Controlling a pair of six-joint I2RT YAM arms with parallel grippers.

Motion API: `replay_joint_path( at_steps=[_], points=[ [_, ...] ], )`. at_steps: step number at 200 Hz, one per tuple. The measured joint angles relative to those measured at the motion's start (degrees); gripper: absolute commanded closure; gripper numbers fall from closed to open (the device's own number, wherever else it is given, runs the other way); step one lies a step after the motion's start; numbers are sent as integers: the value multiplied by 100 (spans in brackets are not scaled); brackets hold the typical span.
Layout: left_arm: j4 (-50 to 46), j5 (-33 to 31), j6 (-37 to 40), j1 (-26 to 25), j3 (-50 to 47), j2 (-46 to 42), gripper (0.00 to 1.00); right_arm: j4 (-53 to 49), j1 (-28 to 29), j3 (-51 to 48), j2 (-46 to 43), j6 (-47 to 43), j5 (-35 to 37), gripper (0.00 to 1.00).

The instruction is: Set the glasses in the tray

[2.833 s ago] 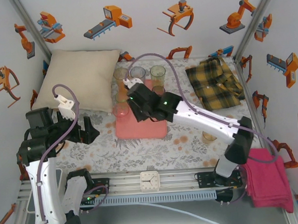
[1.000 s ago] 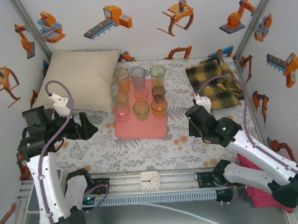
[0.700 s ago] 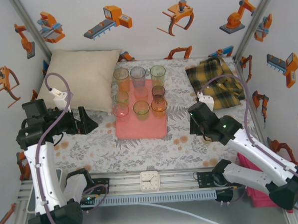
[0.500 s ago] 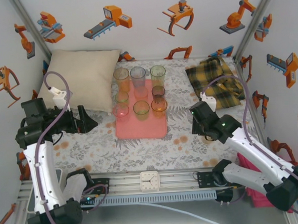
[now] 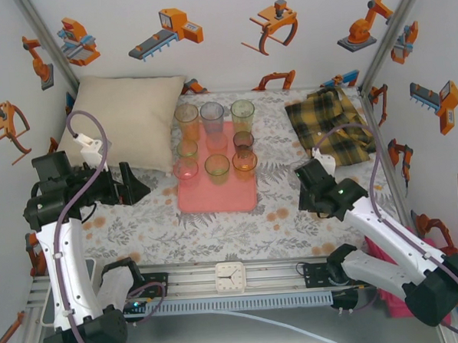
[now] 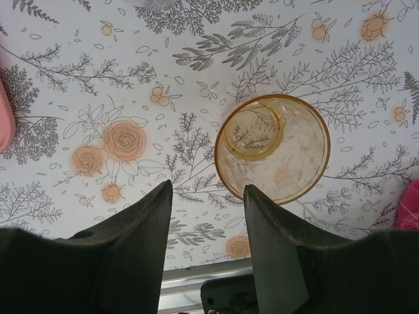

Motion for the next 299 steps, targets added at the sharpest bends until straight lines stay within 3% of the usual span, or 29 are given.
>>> replay_joint_path(
  at_steps=[77,175,299],
  points=[
    [22,0,-9,0,-50,-24,3,367,-437,-138,221,-24,-166,54],
    [61,0,-50,0,-170,-101,3,715,-487,-275,726,-116,-334,59],
    [107,0,-92,0,-271,-133,3,822,-498,-326,1008,-181,-354,75]
  ],
)
